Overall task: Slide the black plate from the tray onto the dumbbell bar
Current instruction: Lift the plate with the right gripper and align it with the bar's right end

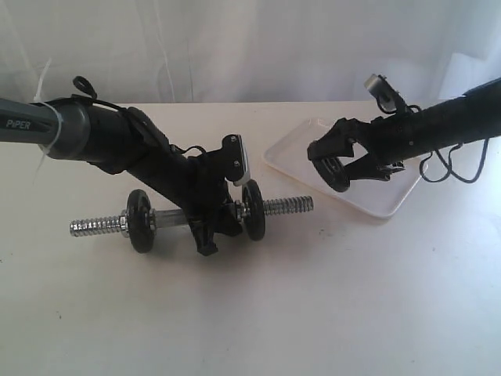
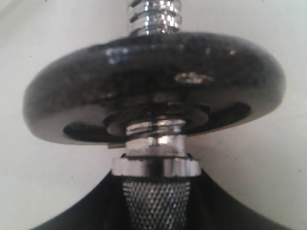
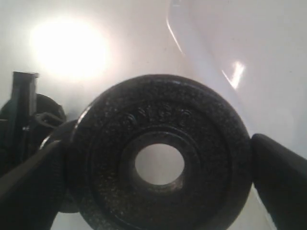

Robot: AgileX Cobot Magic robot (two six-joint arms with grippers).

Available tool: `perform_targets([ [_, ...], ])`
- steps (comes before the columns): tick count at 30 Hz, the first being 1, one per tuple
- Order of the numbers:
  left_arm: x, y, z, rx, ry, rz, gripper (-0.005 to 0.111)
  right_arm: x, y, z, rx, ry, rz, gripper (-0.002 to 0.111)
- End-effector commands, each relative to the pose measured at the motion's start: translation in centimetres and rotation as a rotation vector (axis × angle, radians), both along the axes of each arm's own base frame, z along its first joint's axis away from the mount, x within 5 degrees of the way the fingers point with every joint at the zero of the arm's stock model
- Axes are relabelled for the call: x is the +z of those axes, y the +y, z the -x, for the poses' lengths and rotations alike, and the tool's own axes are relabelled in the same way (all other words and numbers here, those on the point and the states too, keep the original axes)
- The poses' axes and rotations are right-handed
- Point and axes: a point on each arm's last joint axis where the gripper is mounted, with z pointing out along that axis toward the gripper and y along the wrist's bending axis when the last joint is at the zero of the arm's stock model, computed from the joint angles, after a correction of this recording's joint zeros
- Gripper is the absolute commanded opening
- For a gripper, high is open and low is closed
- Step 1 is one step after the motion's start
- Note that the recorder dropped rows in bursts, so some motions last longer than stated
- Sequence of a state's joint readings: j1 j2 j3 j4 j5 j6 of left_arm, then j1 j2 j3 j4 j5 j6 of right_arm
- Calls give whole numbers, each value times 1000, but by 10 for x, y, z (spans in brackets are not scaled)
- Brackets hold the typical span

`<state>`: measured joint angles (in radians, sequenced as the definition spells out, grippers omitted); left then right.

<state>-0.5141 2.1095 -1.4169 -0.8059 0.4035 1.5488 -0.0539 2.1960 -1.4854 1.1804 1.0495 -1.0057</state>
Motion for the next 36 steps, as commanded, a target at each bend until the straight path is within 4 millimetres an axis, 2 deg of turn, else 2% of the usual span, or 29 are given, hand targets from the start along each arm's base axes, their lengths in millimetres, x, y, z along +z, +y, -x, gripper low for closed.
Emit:
perform_targets([
  [1,-12,0,-4,117,31,45,0,17,-13,3,-13,-75,-157,0],
  [3,-7,0,-7,138,6,59,0,19,-17,5,-1,-66,-219,0],
  [12,26,-15,-13,78,-83,256,0,22,-21,4,-22,-70,-253,0],
  [27,30,-8,-29,107,-315,175,0,24,-20,3,-46,-49,-278,0],
  [36,43,-15,-31,49,-322,231,0,31,-16,4,-39,-59,-280,0],
])
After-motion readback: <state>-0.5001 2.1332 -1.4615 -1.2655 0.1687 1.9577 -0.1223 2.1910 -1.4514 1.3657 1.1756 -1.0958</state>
